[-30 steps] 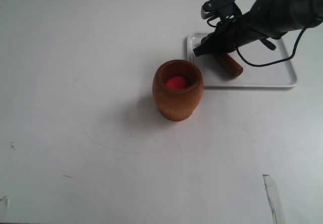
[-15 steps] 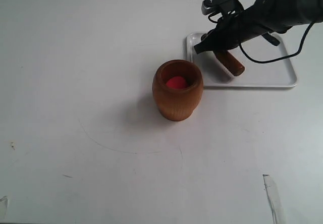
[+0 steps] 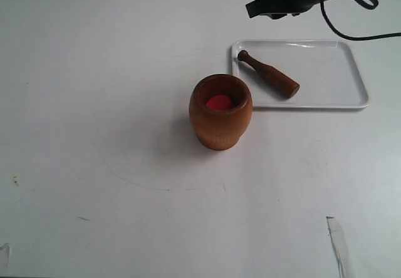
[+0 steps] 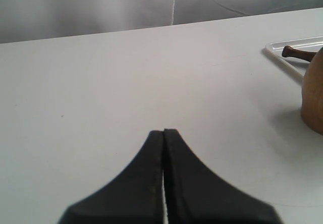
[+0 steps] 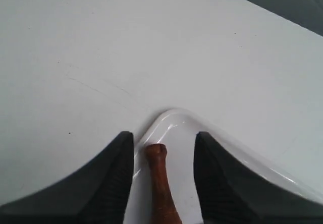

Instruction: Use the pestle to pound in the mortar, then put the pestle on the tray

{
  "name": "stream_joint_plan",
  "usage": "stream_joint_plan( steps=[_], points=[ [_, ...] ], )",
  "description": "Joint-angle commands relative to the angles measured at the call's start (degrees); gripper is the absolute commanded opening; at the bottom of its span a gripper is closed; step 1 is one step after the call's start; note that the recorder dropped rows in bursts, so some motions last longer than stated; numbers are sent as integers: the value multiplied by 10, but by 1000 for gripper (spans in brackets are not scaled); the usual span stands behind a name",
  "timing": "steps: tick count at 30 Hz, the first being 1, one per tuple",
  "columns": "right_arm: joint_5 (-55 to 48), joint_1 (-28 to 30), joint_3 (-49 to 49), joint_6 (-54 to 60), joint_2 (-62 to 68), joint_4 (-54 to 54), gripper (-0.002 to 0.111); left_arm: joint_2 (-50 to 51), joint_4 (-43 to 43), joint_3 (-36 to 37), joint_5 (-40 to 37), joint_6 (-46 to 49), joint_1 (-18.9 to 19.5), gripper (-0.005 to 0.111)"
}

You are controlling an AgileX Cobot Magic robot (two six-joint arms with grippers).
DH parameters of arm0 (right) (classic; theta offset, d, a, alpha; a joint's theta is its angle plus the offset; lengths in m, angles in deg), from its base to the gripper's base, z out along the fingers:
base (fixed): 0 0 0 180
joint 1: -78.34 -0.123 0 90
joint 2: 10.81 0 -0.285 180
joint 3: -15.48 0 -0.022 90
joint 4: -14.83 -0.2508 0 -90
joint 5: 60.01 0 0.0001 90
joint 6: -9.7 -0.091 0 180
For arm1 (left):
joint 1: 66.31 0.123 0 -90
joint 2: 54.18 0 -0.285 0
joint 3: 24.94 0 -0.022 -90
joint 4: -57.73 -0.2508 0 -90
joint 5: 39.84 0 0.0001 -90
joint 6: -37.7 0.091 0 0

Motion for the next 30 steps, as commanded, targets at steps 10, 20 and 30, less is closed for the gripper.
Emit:
stream_joint_plan(
  steps=[10, 20, 30],
  points=[
    [-70, 3, -15, -4, -275, 20, 0, -1, 4, 0, 2, -5, -4, 0],
    [-130, 3, -118, -6, -622, -7, 0, -1, 4, 0, 2, -5, -4, 0],
    [-191, 3, -270, -6, -866, -51, 0, -1, 4, 0, 2, -5, -4, 0]
  ],
)
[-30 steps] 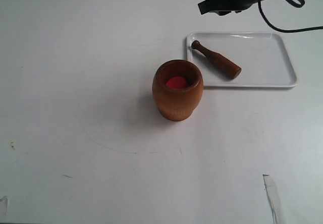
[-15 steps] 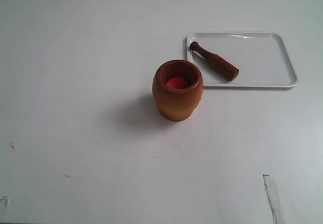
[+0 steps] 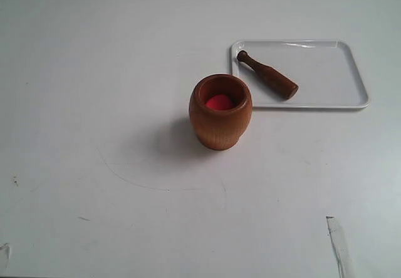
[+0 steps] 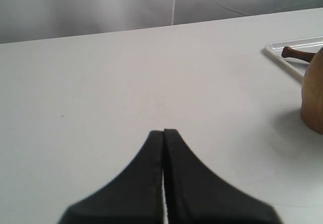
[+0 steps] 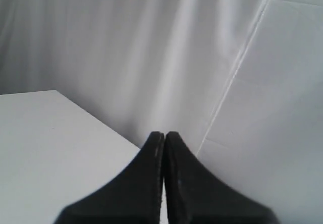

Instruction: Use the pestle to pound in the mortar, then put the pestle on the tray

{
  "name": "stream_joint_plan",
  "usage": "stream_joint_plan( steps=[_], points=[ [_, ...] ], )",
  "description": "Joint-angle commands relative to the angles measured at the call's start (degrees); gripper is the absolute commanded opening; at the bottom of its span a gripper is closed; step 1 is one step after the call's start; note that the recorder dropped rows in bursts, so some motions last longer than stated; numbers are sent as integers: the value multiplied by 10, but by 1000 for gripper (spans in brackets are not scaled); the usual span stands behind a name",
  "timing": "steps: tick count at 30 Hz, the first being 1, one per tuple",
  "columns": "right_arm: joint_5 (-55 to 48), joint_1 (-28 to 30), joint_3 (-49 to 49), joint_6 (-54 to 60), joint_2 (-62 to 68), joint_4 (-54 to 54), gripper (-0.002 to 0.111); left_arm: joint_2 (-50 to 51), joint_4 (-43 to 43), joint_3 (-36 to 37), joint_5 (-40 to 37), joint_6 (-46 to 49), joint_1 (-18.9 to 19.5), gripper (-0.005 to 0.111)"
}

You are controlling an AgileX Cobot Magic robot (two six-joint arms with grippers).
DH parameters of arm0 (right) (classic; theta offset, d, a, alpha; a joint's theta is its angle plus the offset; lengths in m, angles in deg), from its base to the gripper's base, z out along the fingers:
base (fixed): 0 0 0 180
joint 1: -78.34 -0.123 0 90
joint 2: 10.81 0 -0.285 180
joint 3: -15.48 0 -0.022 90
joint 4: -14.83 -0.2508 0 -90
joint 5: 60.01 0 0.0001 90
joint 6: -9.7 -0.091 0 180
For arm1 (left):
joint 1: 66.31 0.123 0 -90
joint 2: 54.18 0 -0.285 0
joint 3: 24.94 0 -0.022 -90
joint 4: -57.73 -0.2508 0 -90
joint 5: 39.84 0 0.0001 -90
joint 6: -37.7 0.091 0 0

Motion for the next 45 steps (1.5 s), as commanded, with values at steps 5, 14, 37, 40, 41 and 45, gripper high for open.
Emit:
stream_joint_plan(
  steps=[5, 14, 37, 40, 41, 45],
  points=[
    [-34, 3, -149, -1, -126, -90, 0, -1, 4, 0, 2, -5, -4, 0],
    [-47, 3, -260, -1, -161, -91, 0, -1, 4, 0, 2, -5, -4, 0],
    [102, 85, -265, 6, -259, -55, 0, -1, 4, 0, 2, -5, -4, 0],
    [110, 98, -265, 7, -259, -51, 0, -1, 4, 0, 2, -5, -4, 0],
    [110, 101, -265, 7, -259, -47, 0, -1, 4, 0, 2, -5, -4, 0],
    [163, 102, -301, 7, -259, -35, 0, -1, 4, 0, 2, -5, -4, 0]
  ],
)
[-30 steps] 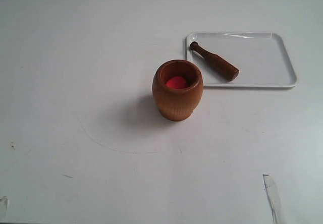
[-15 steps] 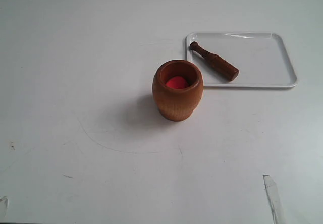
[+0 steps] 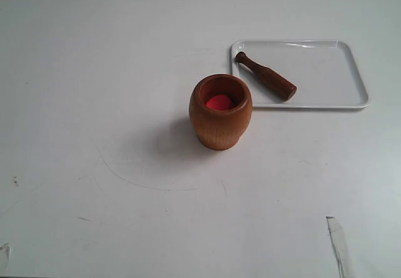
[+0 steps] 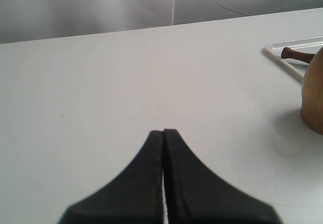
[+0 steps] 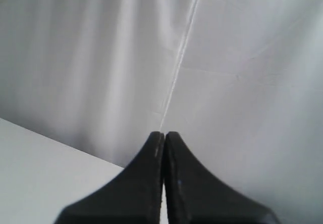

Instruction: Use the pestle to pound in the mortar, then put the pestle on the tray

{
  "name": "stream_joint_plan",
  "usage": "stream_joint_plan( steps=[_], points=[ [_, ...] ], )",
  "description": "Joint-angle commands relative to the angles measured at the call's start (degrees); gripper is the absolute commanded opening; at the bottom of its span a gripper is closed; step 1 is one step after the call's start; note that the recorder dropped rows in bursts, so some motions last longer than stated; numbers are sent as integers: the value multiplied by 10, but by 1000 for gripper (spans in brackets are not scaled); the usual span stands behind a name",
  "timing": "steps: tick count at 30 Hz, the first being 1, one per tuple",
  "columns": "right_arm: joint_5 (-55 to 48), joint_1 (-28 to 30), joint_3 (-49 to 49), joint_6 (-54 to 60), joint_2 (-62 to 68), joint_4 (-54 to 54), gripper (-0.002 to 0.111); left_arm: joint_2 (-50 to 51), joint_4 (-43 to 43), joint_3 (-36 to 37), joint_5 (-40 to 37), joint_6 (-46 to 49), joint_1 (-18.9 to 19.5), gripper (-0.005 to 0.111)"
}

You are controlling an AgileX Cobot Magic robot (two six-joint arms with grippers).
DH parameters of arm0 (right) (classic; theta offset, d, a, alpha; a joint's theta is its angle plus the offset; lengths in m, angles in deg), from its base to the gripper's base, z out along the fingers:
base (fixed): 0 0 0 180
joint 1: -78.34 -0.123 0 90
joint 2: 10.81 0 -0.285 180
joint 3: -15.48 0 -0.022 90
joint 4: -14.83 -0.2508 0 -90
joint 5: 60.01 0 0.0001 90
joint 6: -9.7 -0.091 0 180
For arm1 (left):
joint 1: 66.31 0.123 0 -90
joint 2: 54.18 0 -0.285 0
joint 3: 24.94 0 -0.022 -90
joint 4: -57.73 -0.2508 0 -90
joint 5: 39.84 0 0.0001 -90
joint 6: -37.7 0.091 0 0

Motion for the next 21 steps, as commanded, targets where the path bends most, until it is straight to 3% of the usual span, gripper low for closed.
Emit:
stream_joint_plan(
  steps=[1, 11, 21],
  points=[
    [75, 5, -54, 4, -2, 8, 0, -1, 4, 0, 2, -5, -4, 0],
    [313, 5, -270, 0, -2, -65, 0, -1, 4, 0, 2, -5, -4, 0],
    [342, 5, -276, -1, -2, -55, 0, -1, 4, 0, 2, -5, -4, 0]
  ],
)
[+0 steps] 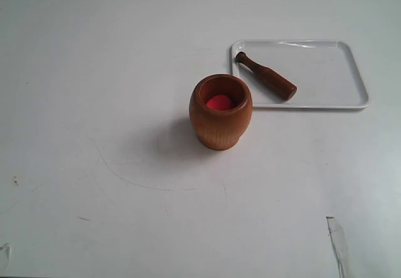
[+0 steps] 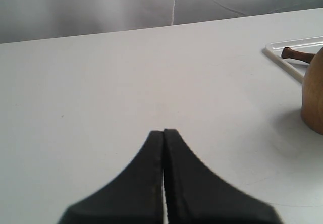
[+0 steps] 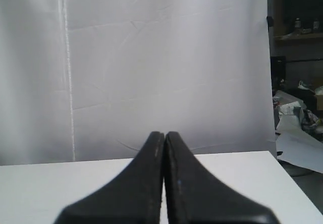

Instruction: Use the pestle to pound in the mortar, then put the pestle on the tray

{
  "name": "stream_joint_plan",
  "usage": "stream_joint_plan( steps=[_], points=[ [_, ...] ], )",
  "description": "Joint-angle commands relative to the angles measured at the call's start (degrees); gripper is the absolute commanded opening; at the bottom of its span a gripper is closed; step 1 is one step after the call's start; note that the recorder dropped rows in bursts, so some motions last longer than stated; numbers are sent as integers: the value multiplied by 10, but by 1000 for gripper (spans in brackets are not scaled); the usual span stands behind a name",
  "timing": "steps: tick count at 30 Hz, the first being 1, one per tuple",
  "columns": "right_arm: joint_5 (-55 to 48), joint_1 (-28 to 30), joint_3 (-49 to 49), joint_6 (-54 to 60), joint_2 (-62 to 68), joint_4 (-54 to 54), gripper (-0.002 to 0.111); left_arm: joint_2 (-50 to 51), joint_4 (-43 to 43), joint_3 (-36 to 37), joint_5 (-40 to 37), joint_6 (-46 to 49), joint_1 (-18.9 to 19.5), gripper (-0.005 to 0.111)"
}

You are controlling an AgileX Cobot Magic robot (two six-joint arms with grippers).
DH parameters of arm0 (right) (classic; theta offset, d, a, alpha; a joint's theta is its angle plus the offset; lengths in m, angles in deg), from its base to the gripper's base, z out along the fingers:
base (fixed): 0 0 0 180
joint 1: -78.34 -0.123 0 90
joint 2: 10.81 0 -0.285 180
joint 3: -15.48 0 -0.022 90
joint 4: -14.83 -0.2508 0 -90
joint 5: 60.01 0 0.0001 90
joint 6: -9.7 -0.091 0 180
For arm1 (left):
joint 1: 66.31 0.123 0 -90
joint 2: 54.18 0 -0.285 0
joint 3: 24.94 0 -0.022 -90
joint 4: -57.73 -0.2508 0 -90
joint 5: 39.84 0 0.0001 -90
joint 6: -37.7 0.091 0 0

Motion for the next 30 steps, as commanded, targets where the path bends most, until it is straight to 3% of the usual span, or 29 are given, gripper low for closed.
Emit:
stream_joint_plan(
  steps=[1, 4, 5, 6, 7, 9, 13, 18, 30],
  points=[
    [4, 2, -2, -8, -2, 49, 0, -1, 4, 0, 2, -5, -4, 0],
    [-14, 2, -2, -75, -2, 167, 0, -1, 4, 0, 2, -5, -4, 0],
    [-31, 2, -2, -156, -2, 288, 0, -1, 4, 0, 2, -5, -4, 0],
    [-39, 2, -2, -208, -2, 340, 0, -1, 4, 0, 2, -5, -4, 0],
    [-58, 2, -2, -327, -2, 479, 0, -1, 4, 0, 2, -5, -4, 0],
    [-90, 2, -2, -432, -2, 594, 0, -1, 4, 0, 2, -5, -4, 0],
    [-175, 2, -2, -437, -2, 596, 0, -1, 4, 0, 2, -5, -4, 0],
    [-109, 2, -2, -437, -2, 511, 0, -1, 4, 0, 2, -5, -4, 0],
    [-124, 2, -2, -436, -2, 514, 0, -1, 4, 0, 2, -5, -4, 0]
  ],
)
